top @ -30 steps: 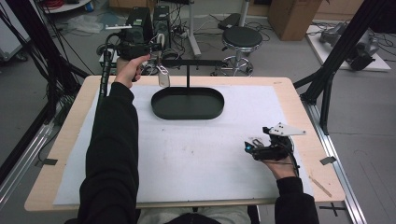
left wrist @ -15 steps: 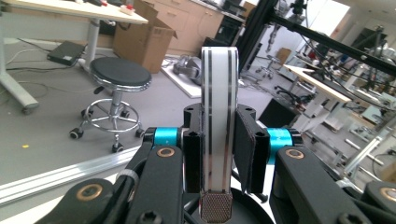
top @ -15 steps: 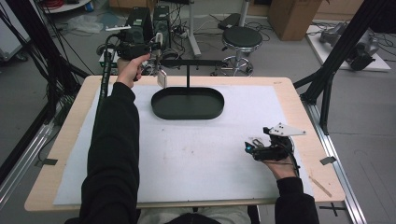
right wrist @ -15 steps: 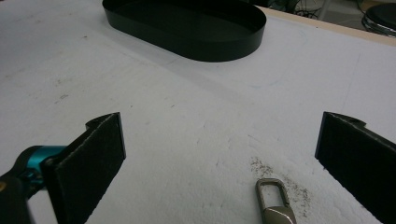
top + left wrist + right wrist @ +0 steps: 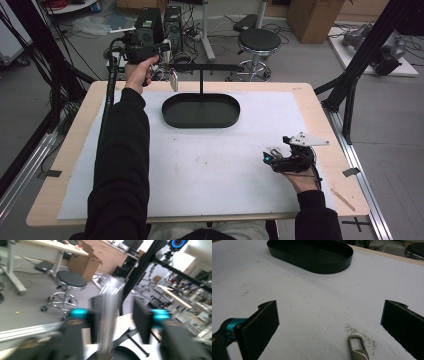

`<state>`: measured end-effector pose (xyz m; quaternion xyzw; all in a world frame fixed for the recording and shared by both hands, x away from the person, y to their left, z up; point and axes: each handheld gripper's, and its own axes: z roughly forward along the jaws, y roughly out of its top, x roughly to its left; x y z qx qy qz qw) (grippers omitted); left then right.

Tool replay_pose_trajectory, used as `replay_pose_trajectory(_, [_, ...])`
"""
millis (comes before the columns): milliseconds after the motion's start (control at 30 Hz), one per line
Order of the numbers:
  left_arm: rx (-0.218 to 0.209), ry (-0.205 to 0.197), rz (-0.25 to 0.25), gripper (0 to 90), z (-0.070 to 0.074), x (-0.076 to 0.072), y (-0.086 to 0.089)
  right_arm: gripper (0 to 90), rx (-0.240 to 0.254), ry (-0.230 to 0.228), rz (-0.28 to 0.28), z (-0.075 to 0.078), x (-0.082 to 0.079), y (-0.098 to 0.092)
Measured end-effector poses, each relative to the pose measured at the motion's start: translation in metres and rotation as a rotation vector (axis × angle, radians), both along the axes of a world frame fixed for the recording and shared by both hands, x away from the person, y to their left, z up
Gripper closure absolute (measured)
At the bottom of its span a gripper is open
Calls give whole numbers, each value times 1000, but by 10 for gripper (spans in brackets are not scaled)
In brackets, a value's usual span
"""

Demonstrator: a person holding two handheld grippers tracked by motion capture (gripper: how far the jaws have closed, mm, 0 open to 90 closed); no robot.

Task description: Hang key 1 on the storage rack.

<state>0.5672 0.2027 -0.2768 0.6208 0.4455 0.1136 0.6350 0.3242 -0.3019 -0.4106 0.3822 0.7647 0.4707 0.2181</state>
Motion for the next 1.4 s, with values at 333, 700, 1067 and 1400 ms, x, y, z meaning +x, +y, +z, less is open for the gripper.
replay_pose_trajectory(333, [133,48,-67,17,4,-10,-1,8,-4,-1,4,0,1,1])
replay_pose_trajectory(700, [110,15,-55,17,-5,-31,6,8,-3,-10,4,1,1,0])
replay_pose_trajectory(1067, [186,-9,-52,17,-8,-53,7,8,-4,-8,3,1,1,0])
replay_pose_trajectory(1400, [240,1,-67,17,-17,-71,12,8,-5,-6,4,1,1,0])
